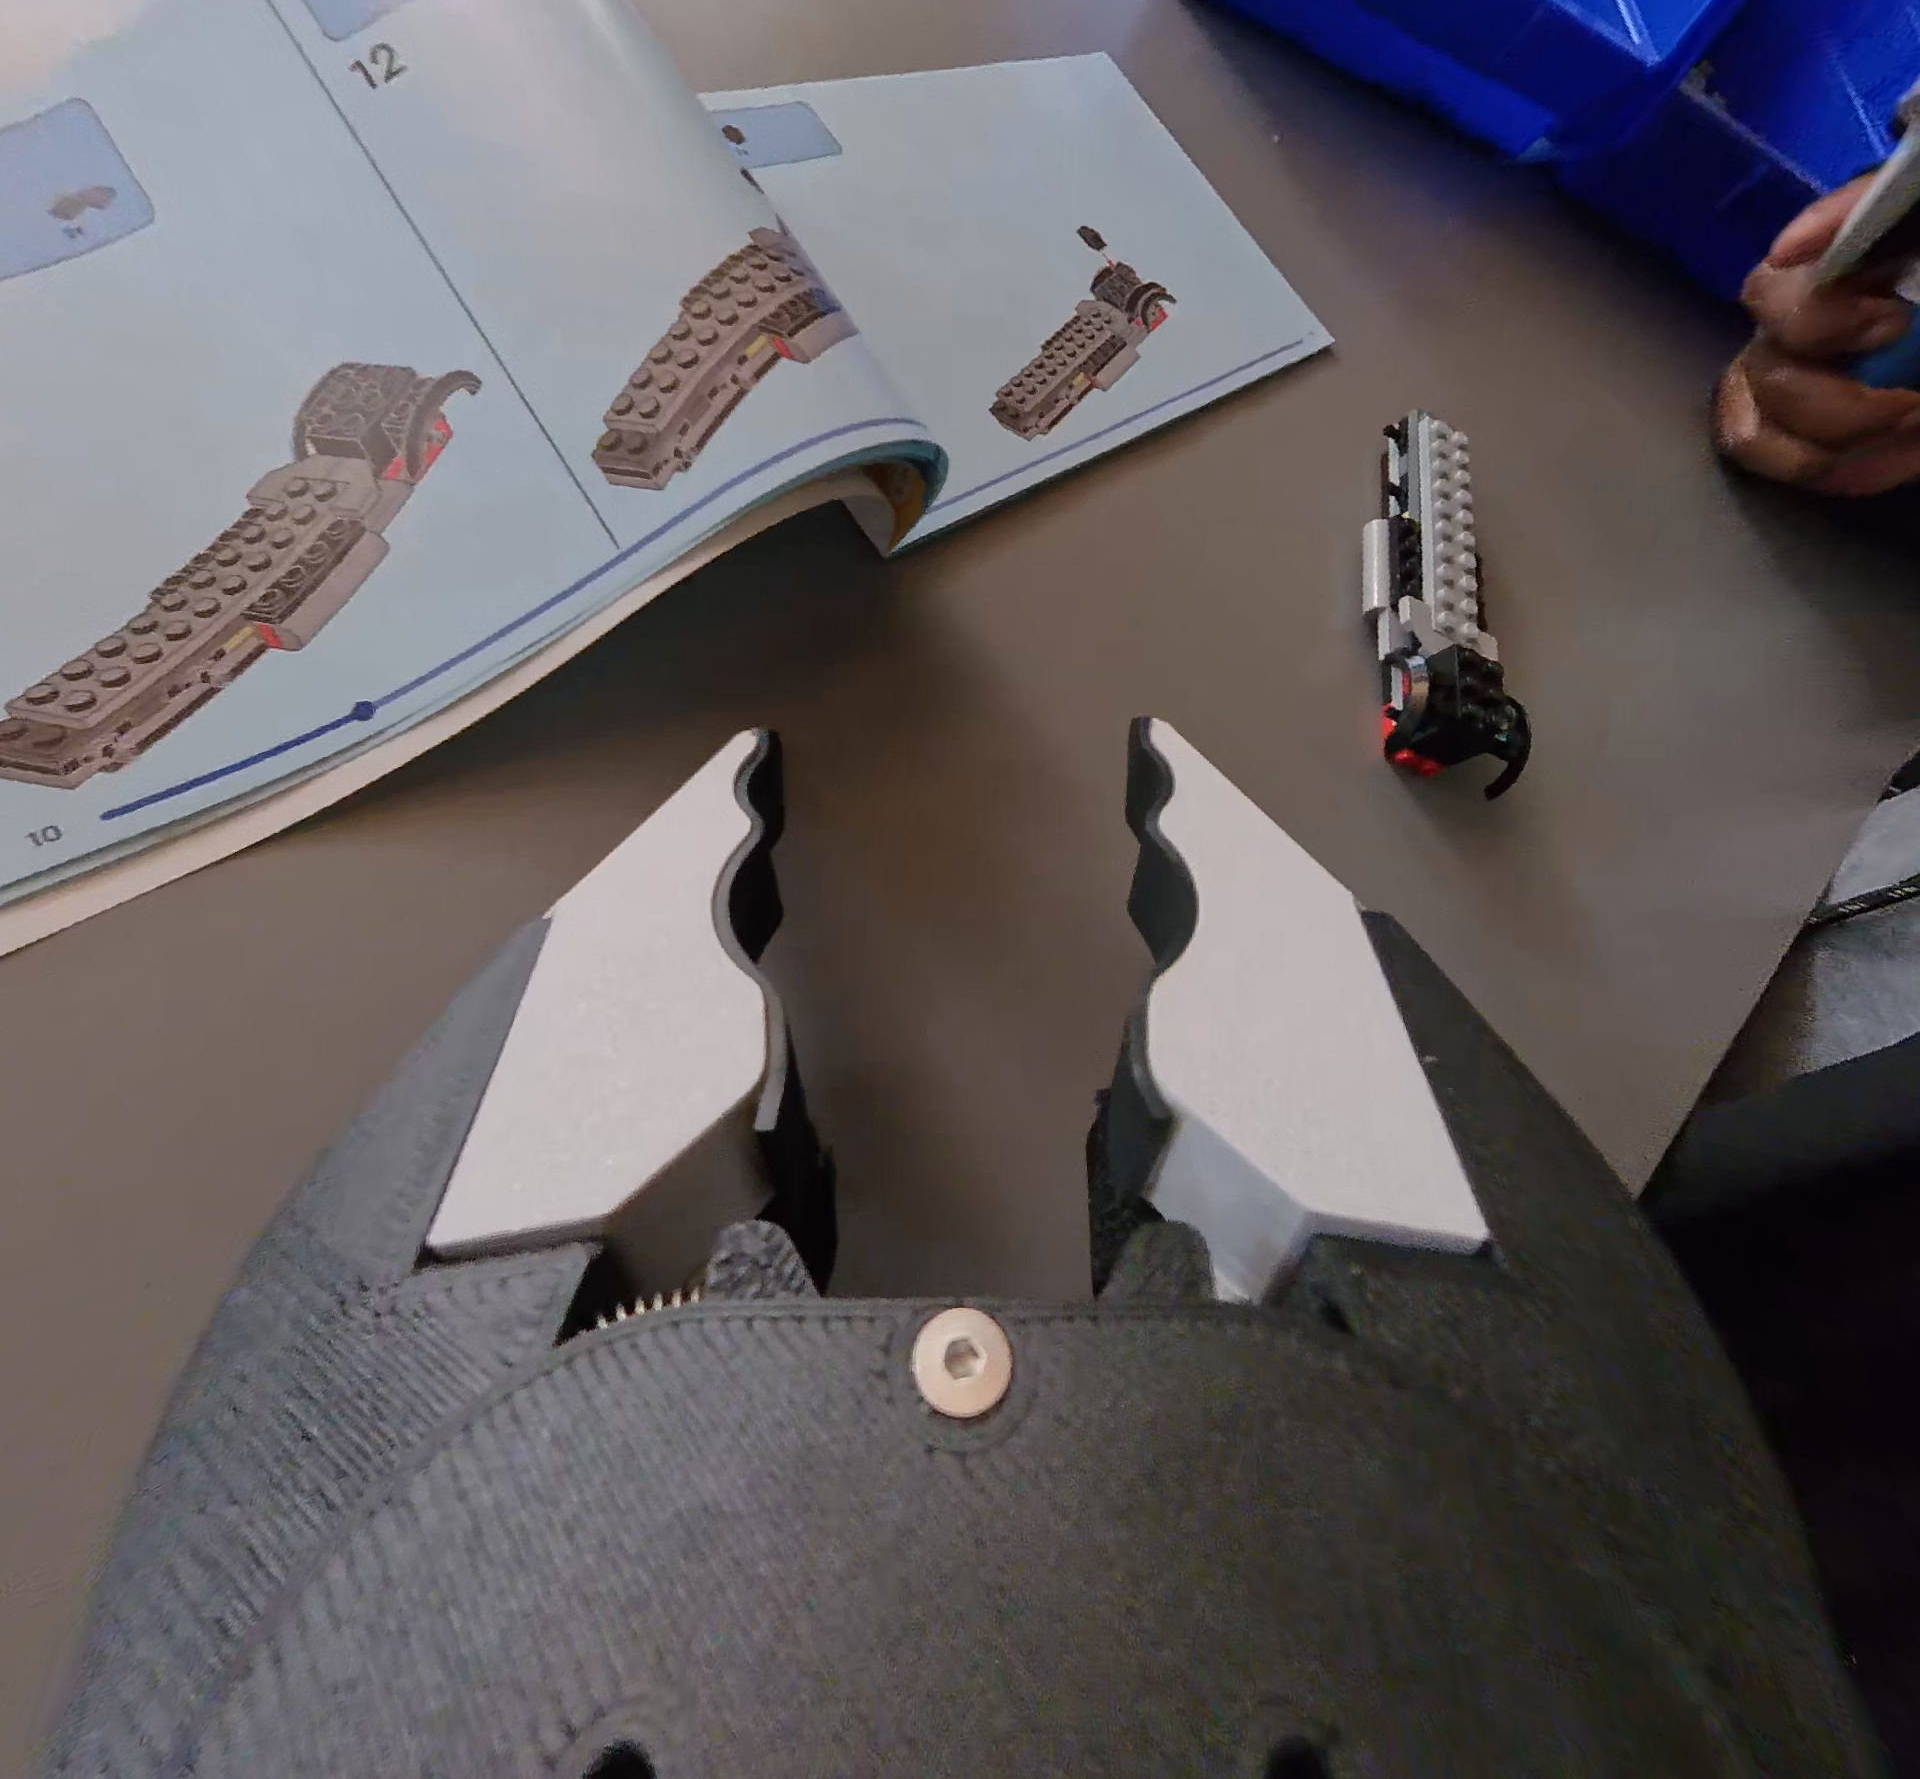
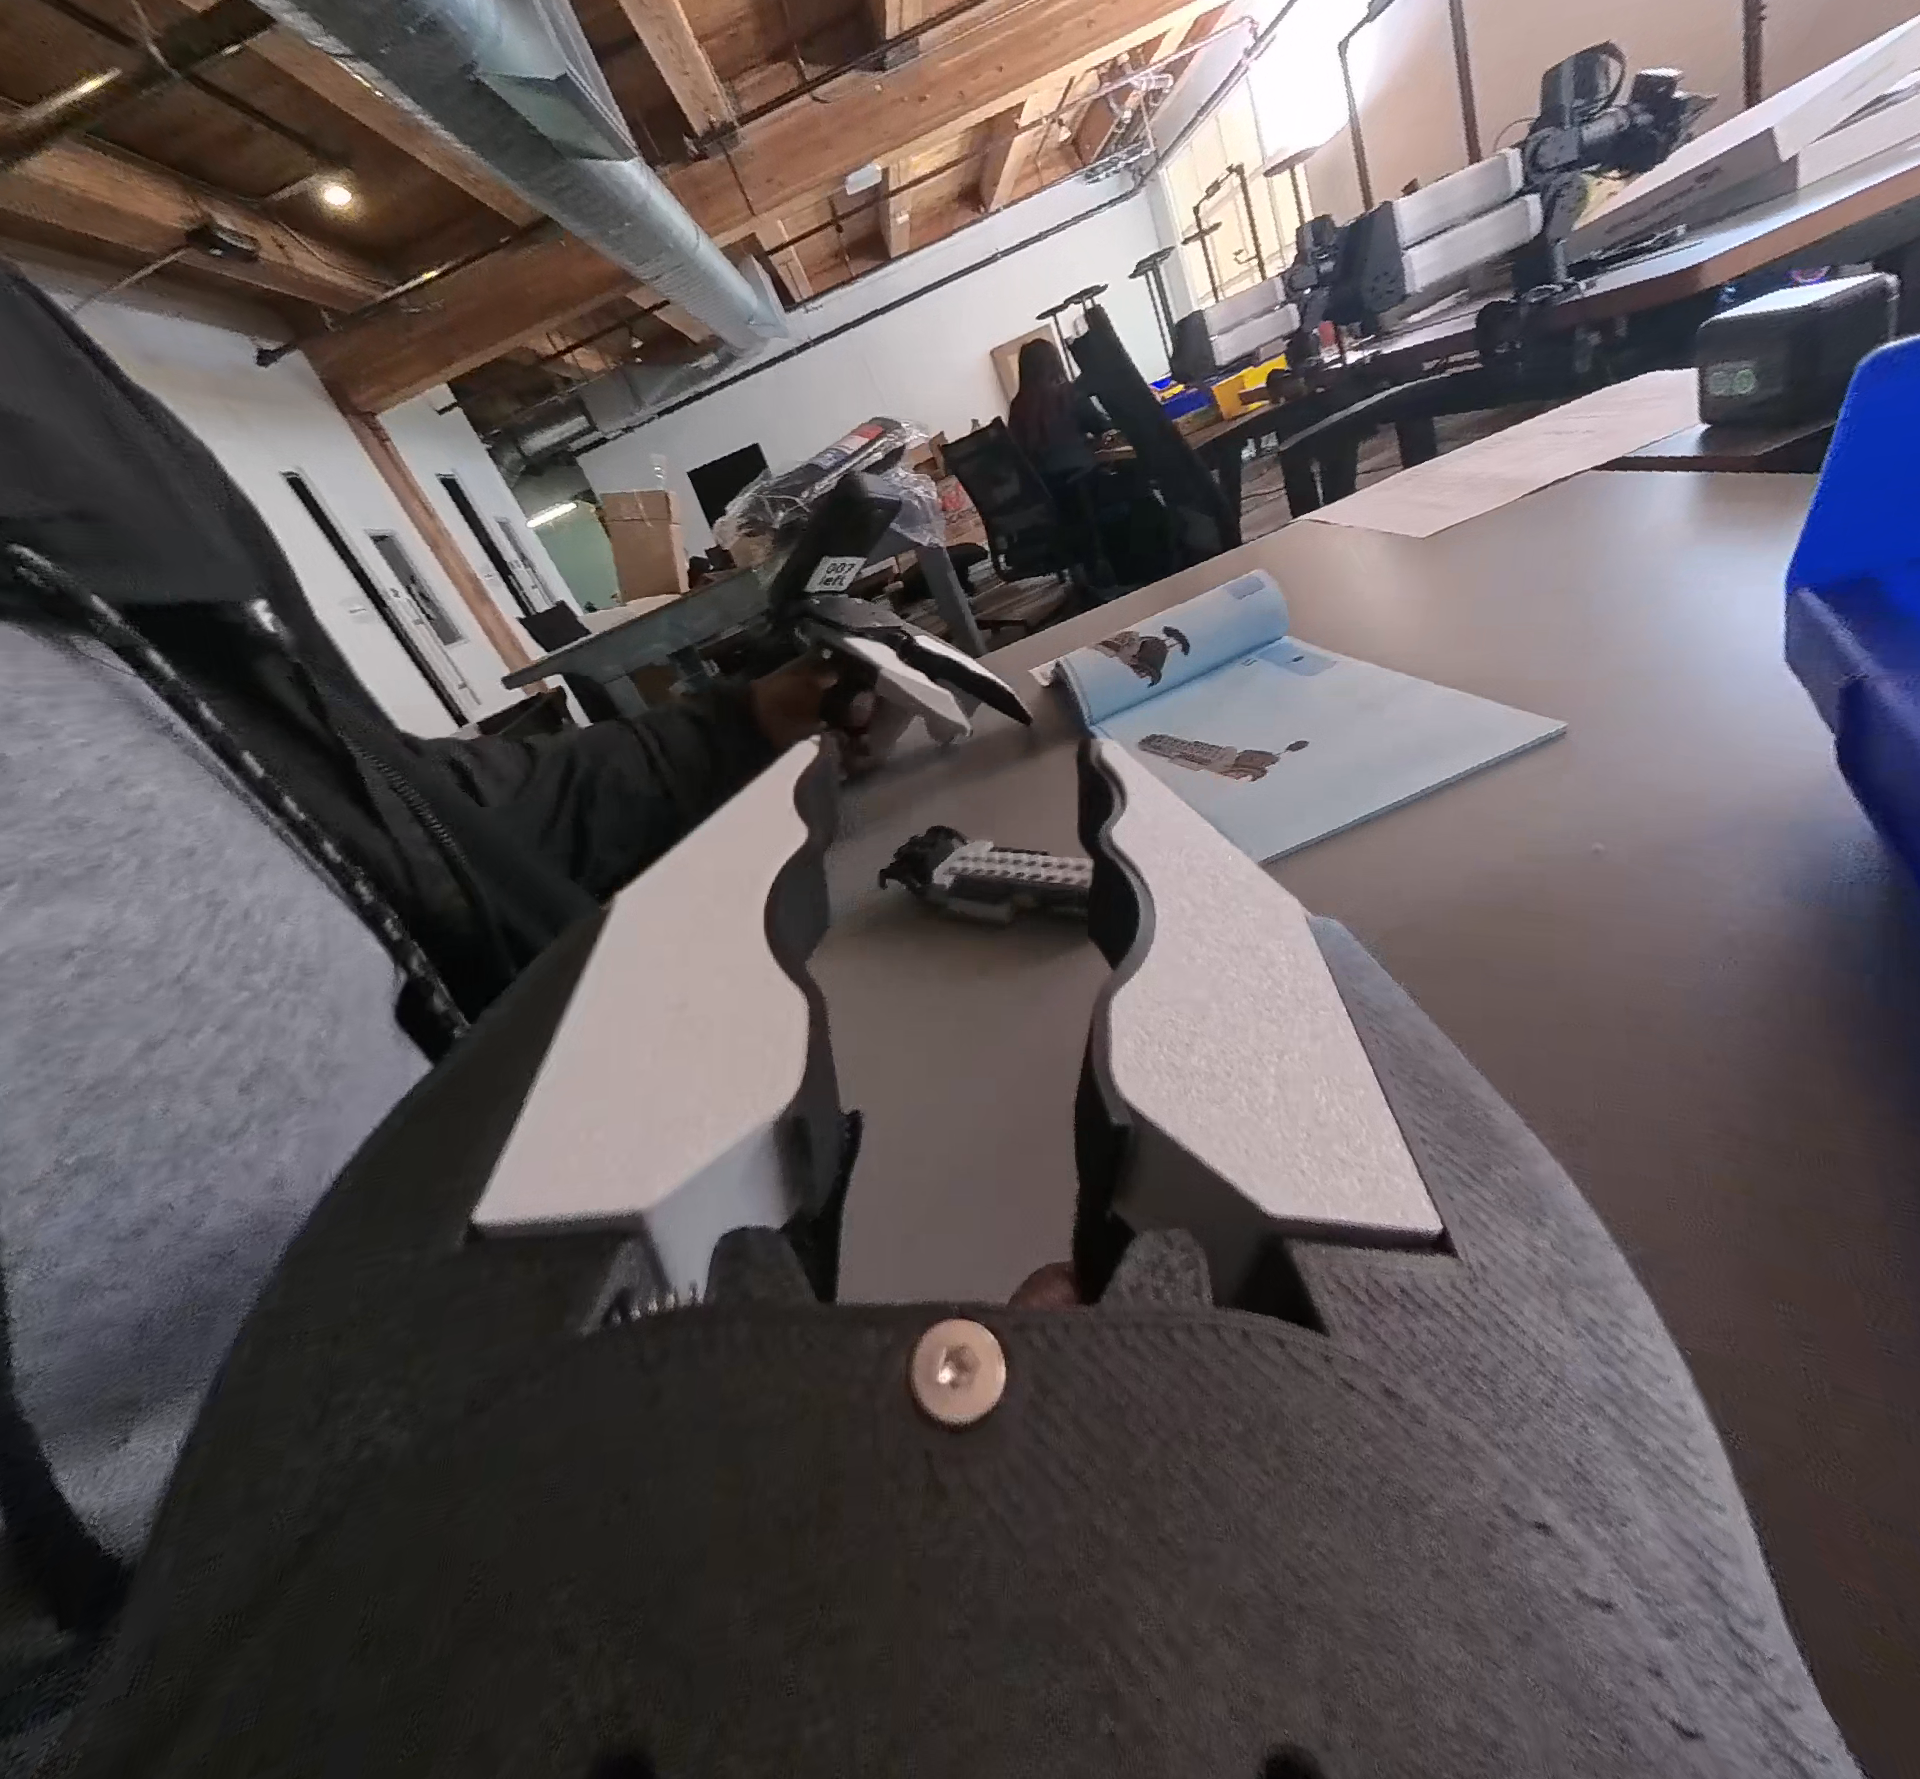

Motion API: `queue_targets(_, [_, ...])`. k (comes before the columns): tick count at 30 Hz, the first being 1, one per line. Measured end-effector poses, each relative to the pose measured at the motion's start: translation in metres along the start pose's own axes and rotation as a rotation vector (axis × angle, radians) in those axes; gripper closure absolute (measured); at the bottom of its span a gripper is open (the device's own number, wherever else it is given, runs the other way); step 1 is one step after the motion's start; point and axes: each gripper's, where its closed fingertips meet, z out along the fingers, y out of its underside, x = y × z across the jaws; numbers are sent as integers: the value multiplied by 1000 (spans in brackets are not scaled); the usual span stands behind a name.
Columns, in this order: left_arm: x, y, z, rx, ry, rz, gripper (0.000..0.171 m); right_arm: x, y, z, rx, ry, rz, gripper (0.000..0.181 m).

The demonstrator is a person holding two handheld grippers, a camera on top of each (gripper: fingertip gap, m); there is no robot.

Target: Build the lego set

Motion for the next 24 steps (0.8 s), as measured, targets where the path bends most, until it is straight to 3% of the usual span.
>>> queue_targets(10, [-12,-5,-3,41,-80,-54,108,-12,1,-20,-6,-44,28,132])
queue_targets(24, [-15,-5,-3,43,-75,-82,109,-9,5,-17,-37,-38,46,132])
